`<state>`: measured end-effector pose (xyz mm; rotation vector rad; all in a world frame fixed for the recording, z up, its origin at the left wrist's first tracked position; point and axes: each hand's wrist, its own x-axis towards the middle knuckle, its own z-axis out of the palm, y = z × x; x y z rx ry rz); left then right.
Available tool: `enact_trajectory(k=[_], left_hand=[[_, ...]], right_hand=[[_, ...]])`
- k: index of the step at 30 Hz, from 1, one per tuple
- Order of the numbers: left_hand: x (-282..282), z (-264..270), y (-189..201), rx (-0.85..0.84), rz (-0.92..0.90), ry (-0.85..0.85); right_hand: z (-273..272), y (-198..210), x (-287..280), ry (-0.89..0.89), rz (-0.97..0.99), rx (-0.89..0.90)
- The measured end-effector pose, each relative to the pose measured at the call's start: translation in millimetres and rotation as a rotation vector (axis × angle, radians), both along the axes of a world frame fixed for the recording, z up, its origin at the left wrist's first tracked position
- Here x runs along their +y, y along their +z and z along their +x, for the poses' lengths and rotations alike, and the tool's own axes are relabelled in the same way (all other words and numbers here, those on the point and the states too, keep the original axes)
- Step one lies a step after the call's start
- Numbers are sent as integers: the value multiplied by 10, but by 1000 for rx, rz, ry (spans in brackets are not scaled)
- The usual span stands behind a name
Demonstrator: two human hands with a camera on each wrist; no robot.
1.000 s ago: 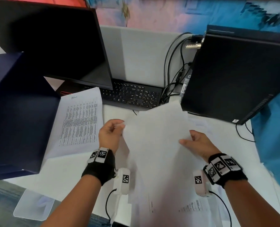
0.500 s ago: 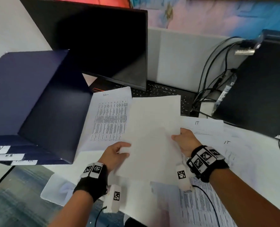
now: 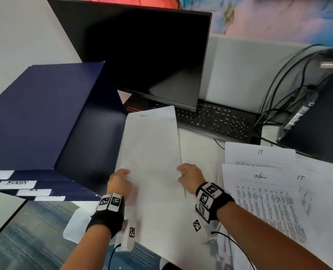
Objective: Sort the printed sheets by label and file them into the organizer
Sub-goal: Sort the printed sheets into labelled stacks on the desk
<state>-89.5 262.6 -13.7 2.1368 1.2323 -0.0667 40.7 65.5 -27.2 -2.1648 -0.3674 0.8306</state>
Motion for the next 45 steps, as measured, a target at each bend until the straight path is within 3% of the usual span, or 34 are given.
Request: enact_trajectory(k=[5, 9, 12, 16, 20, 24, 28, 30, 35, 41, 45], left_hand=[[-163, 2, -2, 187, 263, -277], [-293, 46, -14, 400, 338, -434], [-298, 73, -50, 491, 323, -464], [-314, 107, 13, 475, 266, -415], [-593, 262, 153, 363, 251, -423], [-1064, 516, 217, 139, 173, -489], [-1574, 720, 230, 8, -3, -636], [-1787, 802, 214, -11, -116, -699], [-2271, 938, 207, -129, -328, -655], [-2520, 990, 189, -383, -303, -457], [-2568, 923, 149, -383, -261, -398]], right_hand=[[-69, -1, 147, 15, -5, -2], [-123, 97, 147, 79, -65, -32], [-113, 210, 42, 30, -73, -47], [-29, 358, -285, -142, -29, -45], [141, 469, -877, -291, -85, -136], [303, 444, -1620, -399, -299, -146], [384, 338, -2258, -329, -659, -107], [374, 334, -2436, -292, -696, -100], [389, 220, -2635, -344, -581, -93], [417, 137, -2824, -642, -289, -31], [453, 74, -2913, -707, -157, 54]])
